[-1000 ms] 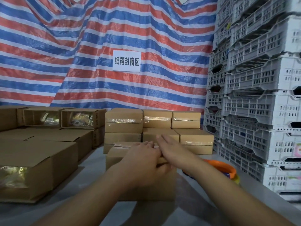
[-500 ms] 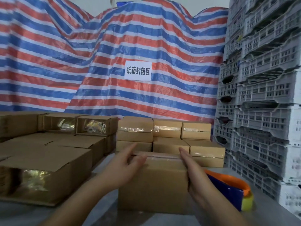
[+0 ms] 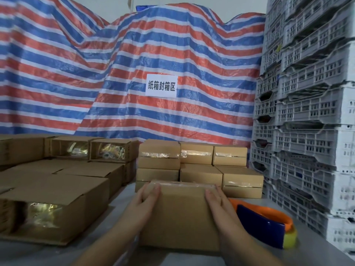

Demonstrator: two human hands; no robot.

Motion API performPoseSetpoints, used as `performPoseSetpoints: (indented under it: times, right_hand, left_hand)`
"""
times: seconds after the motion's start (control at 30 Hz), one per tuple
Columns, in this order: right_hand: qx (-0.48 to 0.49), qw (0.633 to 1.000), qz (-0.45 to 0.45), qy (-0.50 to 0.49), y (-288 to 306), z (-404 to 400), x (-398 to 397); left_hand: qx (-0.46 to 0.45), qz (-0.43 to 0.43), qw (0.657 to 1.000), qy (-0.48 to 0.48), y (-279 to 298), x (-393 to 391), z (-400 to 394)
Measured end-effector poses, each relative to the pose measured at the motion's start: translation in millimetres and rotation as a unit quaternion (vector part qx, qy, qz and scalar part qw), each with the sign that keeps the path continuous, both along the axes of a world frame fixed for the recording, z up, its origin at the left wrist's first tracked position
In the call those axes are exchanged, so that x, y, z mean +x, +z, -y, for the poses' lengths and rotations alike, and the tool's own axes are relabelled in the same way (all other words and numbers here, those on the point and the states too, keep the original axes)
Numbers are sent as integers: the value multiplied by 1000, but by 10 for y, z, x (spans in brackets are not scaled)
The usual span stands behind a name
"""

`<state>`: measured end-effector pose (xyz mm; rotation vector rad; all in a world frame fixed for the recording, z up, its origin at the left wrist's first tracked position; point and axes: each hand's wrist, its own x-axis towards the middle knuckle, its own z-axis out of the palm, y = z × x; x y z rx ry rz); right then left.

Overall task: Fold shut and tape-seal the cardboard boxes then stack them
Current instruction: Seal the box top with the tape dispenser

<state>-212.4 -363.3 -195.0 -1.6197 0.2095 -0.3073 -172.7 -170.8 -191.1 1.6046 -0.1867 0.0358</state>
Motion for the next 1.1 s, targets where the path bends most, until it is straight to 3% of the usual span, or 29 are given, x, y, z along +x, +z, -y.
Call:
performPoseSetpoints:
  times: [0.07,0.13,0.3,0.37,0.5,0.7,0.9,1.1]
  right_hand:
    - [-87,996,-8,-3,133,63,99]
    - [-148,987,-57,25,333,164,151]
    - [-187,967,-158,71,542,341,245]
    - [-157,970,-178,46,484,350,278]
    - [6,985,-173,3,275,352,297]
    - [177,974,-139,4,-32,289,175]
    - [213,975,-54,-40,-139,156,56]
    - [229,972,-44,-27,-179,166,30]
  left_hand:
    - [38,1,998,41,140,87,13]
    - [90,-30,995,24,299,198,-43]
    - [122,-126,983,-51,371,390,-195]
    - [127,-138,981,-53,273,437,-166]
    - [116,-183,976,-37,143,486,-159]
    - [37,-193,980,-33,6,413,-188]
    - [-119,-207,970,-44,-52,215,-18]
    - [-165,-217,962,6,-104,117,37]
